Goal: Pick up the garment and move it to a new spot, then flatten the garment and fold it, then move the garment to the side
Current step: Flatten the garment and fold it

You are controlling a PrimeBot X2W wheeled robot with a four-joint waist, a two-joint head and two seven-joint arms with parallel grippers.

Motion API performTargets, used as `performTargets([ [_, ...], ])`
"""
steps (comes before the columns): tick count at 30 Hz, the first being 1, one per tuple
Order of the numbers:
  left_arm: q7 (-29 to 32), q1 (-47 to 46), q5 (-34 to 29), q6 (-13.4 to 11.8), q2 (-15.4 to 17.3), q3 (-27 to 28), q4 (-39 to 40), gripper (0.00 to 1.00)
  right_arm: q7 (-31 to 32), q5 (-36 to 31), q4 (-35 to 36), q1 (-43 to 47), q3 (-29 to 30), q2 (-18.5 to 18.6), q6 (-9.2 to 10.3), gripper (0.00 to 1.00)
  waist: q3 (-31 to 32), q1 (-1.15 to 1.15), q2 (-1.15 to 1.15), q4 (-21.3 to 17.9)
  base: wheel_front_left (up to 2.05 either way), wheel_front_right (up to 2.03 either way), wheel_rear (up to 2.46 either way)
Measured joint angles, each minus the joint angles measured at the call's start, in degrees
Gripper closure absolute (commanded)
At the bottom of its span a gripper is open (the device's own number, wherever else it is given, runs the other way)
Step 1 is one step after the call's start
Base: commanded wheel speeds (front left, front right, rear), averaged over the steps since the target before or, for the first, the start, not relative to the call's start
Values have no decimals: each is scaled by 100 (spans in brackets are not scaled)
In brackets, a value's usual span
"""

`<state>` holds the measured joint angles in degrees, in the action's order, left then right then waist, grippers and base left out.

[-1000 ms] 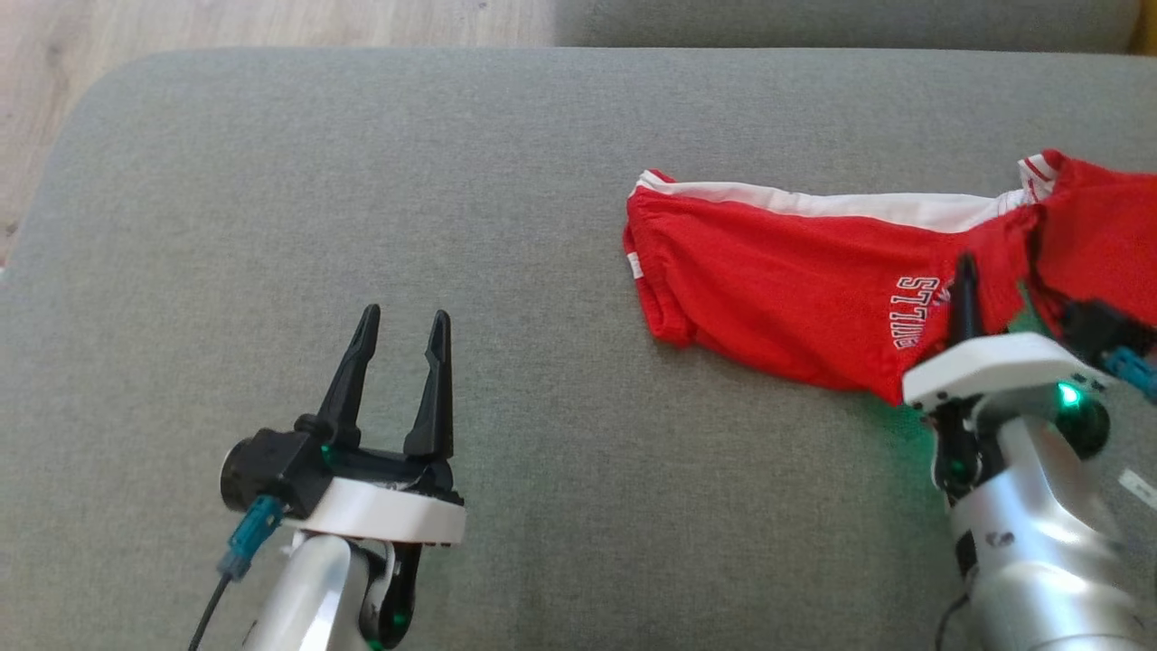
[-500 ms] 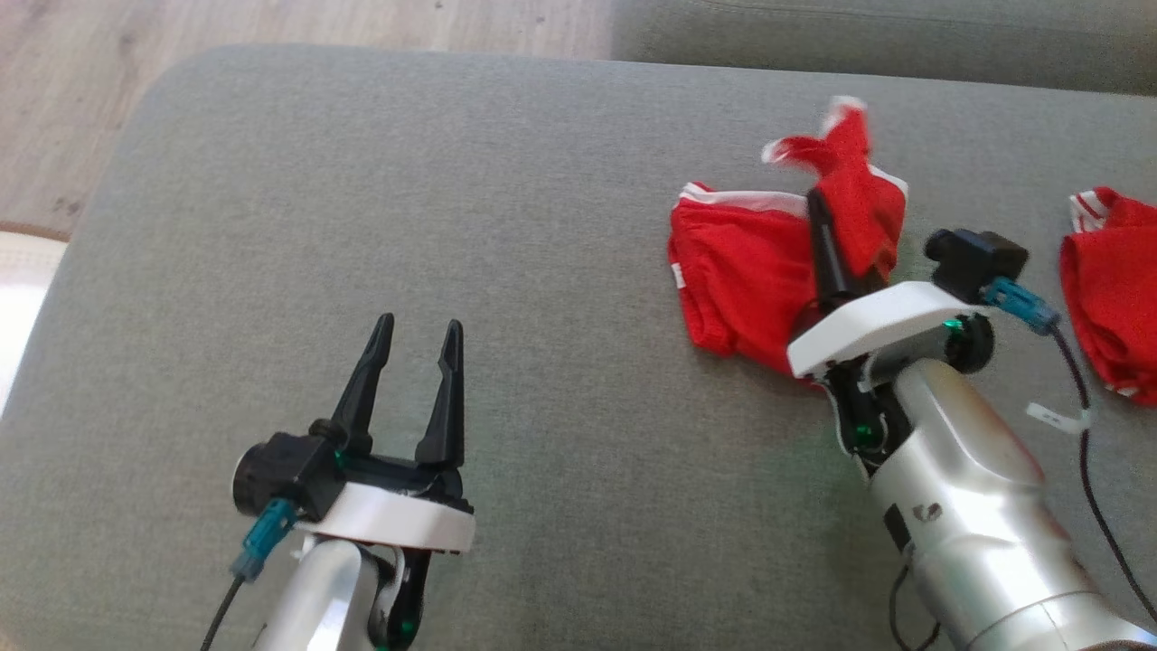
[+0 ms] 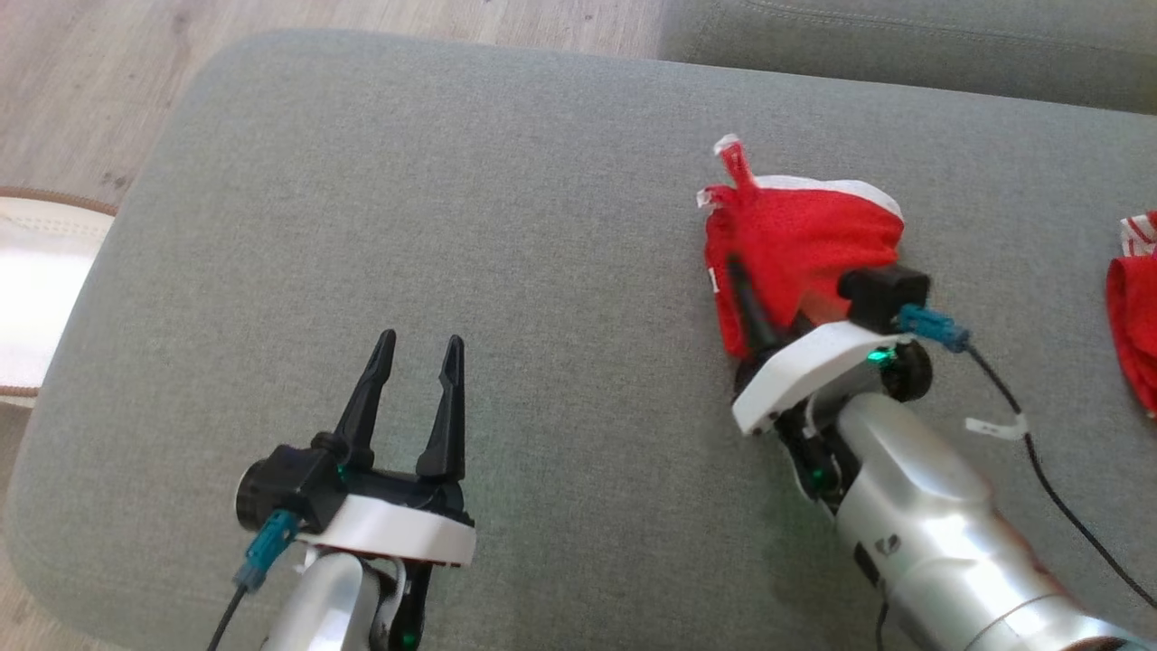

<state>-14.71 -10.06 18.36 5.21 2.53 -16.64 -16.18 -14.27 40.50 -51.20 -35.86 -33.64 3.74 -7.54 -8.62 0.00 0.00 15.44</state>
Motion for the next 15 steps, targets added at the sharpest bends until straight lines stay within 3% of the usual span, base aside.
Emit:
performTargets([
  [15,0,0,41,-24,0,3,-16,0,720,580,394,37,-1768,1,0,0,125,0,0,-144,0,0,0],
])
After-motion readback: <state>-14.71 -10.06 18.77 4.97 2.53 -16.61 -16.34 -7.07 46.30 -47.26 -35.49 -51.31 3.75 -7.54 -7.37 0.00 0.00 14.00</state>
